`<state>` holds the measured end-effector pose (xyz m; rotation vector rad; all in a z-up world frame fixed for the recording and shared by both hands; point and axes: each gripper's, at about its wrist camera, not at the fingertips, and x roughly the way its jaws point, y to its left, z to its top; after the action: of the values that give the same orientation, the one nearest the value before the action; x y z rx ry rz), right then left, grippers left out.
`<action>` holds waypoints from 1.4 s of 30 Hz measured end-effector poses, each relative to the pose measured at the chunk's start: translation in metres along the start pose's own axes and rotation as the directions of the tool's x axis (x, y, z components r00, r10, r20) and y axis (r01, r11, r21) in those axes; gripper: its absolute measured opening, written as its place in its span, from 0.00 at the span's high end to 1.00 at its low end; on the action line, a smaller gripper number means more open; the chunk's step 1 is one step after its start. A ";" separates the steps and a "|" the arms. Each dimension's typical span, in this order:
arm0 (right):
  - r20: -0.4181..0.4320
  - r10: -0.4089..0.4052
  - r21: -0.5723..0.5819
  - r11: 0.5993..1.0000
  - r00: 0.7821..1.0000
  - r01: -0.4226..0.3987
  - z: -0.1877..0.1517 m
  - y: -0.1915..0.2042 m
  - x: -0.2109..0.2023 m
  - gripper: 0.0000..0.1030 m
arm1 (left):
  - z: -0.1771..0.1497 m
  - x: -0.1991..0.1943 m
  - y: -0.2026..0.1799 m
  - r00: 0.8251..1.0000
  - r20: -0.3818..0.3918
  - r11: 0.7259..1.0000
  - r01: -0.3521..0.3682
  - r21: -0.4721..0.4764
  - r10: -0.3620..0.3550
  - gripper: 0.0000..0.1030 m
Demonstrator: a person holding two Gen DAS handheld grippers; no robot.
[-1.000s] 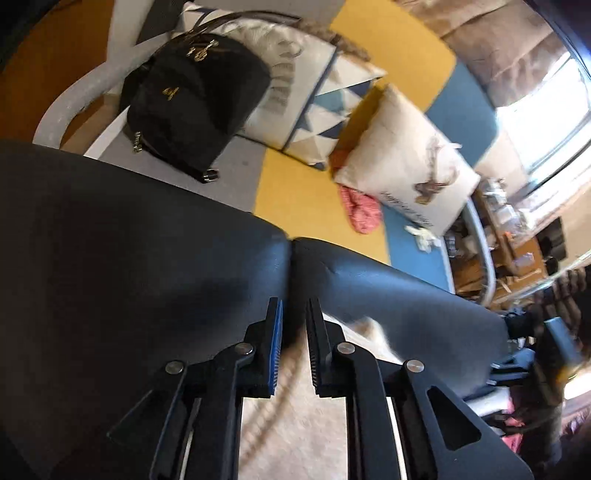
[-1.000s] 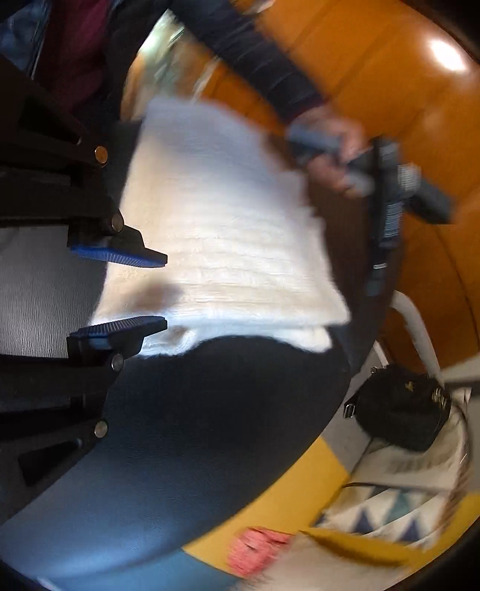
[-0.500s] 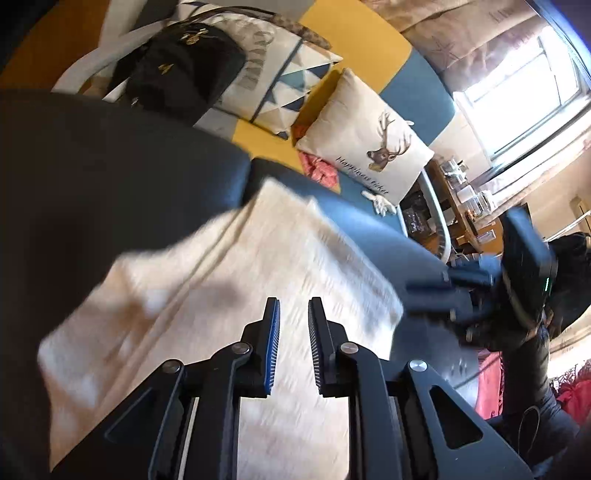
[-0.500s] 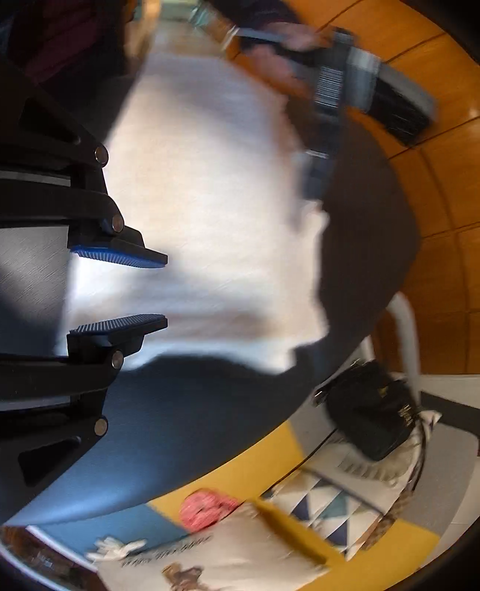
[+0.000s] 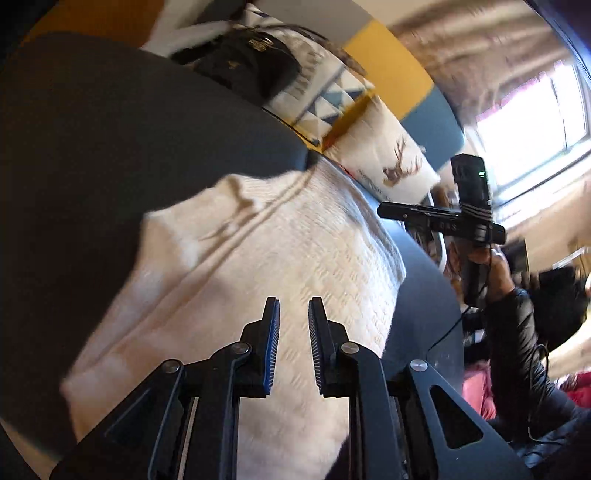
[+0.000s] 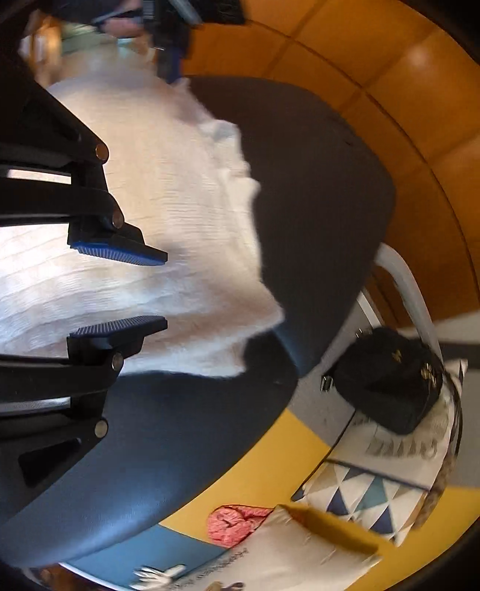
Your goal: Fold clothes
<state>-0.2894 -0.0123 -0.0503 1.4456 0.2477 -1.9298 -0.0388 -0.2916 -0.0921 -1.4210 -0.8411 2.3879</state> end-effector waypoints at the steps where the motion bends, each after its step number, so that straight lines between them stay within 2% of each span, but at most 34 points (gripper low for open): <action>1: 0.022 -0.018 0.022 1.000 1.000 0.017 0.008 0.000 0.007 0.73 | -0.007 -0.011 0.005 1.000 0.019 1.000 -0.005 -0.015 0.005 0.83; 3: 0.036 -0.037 0.057 0.998 0.999 0.035 0.020 -0.001 0.023 0.73 | -0.023 -0.032 0.017 0.999 0.050 0.998 -0.013 -0.064 0.016 0.82; 5: -0.040 -0.149 0.049 0.987 0.988 0.151 0.035 0.007 0.063 0.73 | -0.040 -0.052 0.033 0.996 0.079 0.991 -0.032 -0.131 0.042 0.78; 7: -0.089 -0.252 0.014 0.967 0.964 0.254 0.042 0.009 0.092 0.72 | -0.052 -0.069 0.050 0.994 0.094 0.980 -0.038 -0.198 0.057 0.78; 9: -0.059 -0.240 0.066 0.968 0.969 0.243 0.044 0.009 0.080 0.72 | -0.065 -0.086 0.063 0.989 0.109 0.966 -0.066 -0.250 0.096 0.78; 11: 0.024 -0.140 0.106 0.985 0.990 0.137 0.036 0.015 0.053 0.71 | -0.076 -0.100 0.076 0.985 0.126 0.953 -0.075 -0.292 0.116 0.78; 13: 0.069 -0.045 0.092 0.995 0.997 0.039 0.015 0.031 0.027 0.71 | -0.091 -0.113 0.085 0.981 0.144 0.940 -0.078 -0.332 0.133 0.78; 15: 0.097 0.081 0.063 0.994 0.992 -0.087 -0.015 0.049 0.007 0.70 | -0.106 -0.118 0.092 0.982 0.149 0.927 -0.054 -0.370 0.116 0.78; 17: 0.110 0.210 0.034 0.976 0.971 -0.215 -0.049 0.069 -0.008 0.70 | -0.121 -0.116 0.098 0.986 0.155 0.910 0.004 -0.415 0.067 0.78; 20: 0.059 0.280 -0.024 0.960 0.958 -0.279 -0.100 0.108 -0.006 0.70 | -0.131 -0.103 0.105 0.985 0.172 0.879 0.080 -0.470 0.002 0.78; 23: 0.002 0.273 -0.071 0.960 0.962 -0.272 -0.144 0.151 0.008 0.70 | -0.127 -0.086 0.118 0.979 0.193 0.821 0.168 -0.546 -0.072 0.78; 25: -0.027 0.273 -0.101 0.956 0.961 -0.275 -0.166 0.178 0.016 0.70 | -0.123 -0.082 0.125 0.976 0.208 0.796 0.181 -0.578 -0.071 0.78; 28: -0.021 0.264 -0.138 0.955 0.964 -0.264 -0.185 0.216 0.025 0.70 | -0.111 -0.079 0.136 0.980 0.199 0.789 0.147 -0.596 -0.033 0.78; 31: 0.015 0.237 -0.212 0.950 0.971 -0.229 -0.198 0.260 0.029 0.68 | -0.101 -0.074 0.144 0.979 0.199 0.775 0.162 -0.611 -0.048 0.78; 35: 0.040 0.143 -0.325 0.938 0.989 -0.122 -0.214 0.315 0.039 0.66 | -0.081 -0.063 0.139 0.987 0.159 0.823 0.120 -0.556 -0.037 0.74; 39: 0.036 0.087 -0.371 0.926 0.996 -0.068 -0.234 0.342 0.048 0.65 | -0.073 -0.053 0.138 0.994 0.106 0.846 0.046 -0.531 0.012 0.73; 42: 0.049 0.030 -0.363 0.932 0.998 -0.011 -0.245 0.348 0.054 0.64 | -0.072 -0.047 0.140 0.996 0.085 0.850 0.021 -0.526 0.028 0.72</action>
<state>0.1101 -0.1592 -0.0997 1.1446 0.5331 -1.7881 0.0588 -0.4007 -0.1661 -1.4877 -1.6182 2.3363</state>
